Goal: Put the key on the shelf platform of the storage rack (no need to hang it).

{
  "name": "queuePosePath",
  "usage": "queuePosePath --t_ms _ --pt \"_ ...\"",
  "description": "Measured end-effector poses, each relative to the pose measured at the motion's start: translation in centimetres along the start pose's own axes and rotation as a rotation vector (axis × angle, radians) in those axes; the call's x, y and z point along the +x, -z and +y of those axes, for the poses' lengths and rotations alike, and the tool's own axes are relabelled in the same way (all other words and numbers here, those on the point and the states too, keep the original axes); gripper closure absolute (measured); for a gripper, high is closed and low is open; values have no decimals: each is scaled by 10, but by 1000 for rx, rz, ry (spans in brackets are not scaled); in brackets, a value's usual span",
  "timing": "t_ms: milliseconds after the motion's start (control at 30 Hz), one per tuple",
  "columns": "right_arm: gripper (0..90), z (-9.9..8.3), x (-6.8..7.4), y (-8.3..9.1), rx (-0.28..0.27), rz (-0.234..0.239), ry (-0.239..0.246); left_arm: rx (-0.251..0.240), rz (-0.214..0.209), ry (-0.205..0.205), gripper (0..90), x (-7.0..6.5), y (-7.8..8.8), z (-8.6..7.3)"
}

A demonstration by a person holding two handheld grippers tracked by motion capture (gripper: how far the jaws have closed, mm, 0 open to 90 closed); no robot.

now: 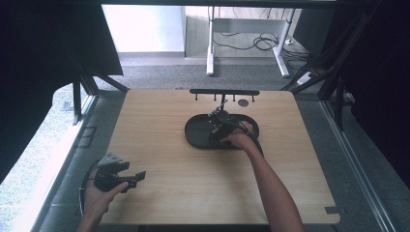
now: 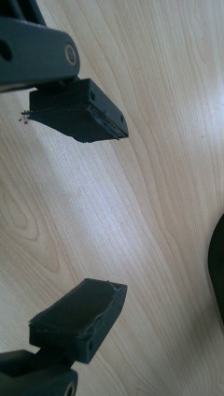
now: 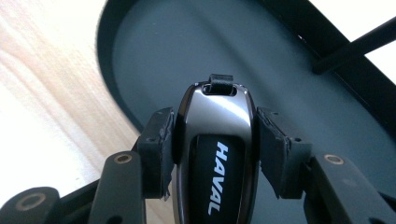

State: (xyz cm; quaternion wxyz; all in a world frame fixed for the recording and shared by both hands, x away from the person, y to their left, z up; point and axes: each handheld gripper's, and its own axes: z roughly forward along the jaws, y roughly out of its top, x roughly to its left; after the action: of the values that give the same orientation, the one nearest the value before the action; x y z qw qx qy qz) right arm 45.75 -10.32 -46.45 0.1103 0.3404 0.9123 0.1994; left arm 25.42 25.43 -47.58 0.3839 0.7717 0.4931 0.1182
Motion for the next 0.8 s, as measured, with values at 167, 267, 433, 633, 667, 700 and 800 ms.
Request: queuePosePath --t_ms 167,267,433,633,667,700,800 --pt "493 -2 -6 -6 17 -17 -7 4 -2 -2 217 -1 -1 0" --pt "493 -3 -10 -9 19 -27 -13 10 -3 -4 217 -1 -2 0" --pt "493 -6 -15 -14 28 -43 -10 8 -2 0 216 -1 -2 0" --pt "492 -10 -19 -23 31 -53 -25 13 -4 1 216 -1 -2 -1" --pt "492 -10 -19 -25 34 -55 -25 13 -3 2 216 -1 -3 -1" --pt "492 -11 -19 -26 36 -61 -25 14 -4 2 216 -1 -3 -1" --pt "491 -13 -20 -31 34 -84 -26 16 -4 3 215 -1 -3 -1"
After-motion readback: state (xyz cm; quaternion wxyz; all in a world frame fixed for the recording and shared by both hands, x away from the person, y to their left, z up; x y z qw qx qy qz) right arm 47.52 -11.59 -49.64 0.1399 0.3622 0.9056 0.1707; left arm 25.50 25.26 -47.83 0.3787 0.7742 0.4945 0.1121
